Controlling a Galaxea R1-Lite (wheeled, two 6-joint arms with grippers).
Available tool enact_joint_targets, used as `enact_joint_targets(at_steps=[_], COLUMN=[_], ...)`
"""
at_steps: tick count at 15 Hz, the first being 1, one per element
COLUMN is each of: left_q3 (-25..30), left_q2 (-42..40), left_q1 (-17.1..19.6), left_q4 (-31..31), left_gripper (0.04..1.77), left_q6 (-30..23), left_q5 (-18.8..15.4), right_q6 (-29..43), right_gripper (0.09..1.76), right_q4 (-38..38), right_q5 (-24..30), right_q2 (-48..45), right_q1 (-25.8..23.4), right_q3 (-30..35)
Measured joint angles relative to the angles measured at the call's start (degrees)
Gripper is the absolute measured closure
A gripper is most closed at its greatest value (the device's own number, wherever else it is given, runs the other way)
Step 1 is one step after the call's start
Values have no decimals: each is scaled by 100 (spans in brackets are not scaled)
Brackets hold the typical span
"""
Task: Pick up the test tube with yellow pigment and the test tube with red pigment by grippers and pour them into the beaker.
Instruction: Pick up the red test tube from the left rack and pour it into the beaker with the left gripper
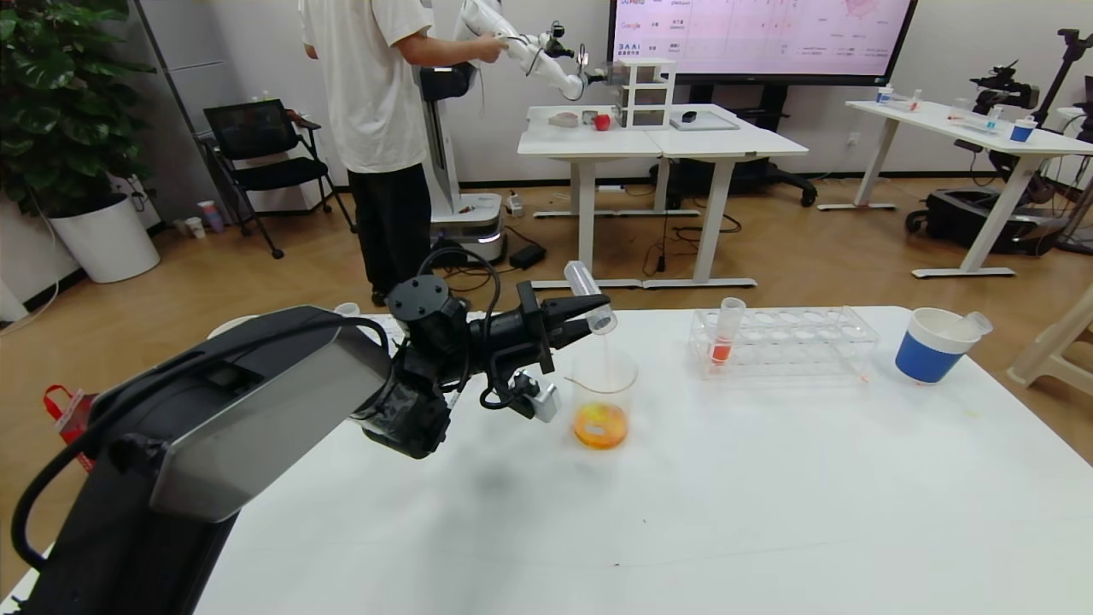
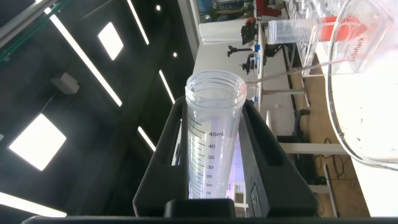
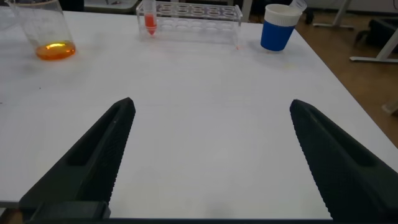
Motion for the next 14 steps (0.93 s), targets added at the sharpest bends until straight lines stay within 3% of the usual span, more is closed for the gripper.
enact_joint_targets(at_steps=[4,6,8,14], left_q3=[0,2,28,80], left_q2=[-20,-63,-134,-664], left_q1=[6,-33,-90,-239], left_q4=[-11,-50,-293,-405], left_gripper=[131,131,131,131], left_q6=[-249,-998,-1949,-4576], left_q5=[68,471,1447,5258], right_q6=[0,0,0,0], right_gripper=[11,11,11,11], right_q4=[0,0,0,0], right_q5=[0,0,0,0], right_q2=[0,0,0,0], right_q1=[0,0,0,0], right_q3=[0,-2,0,0])
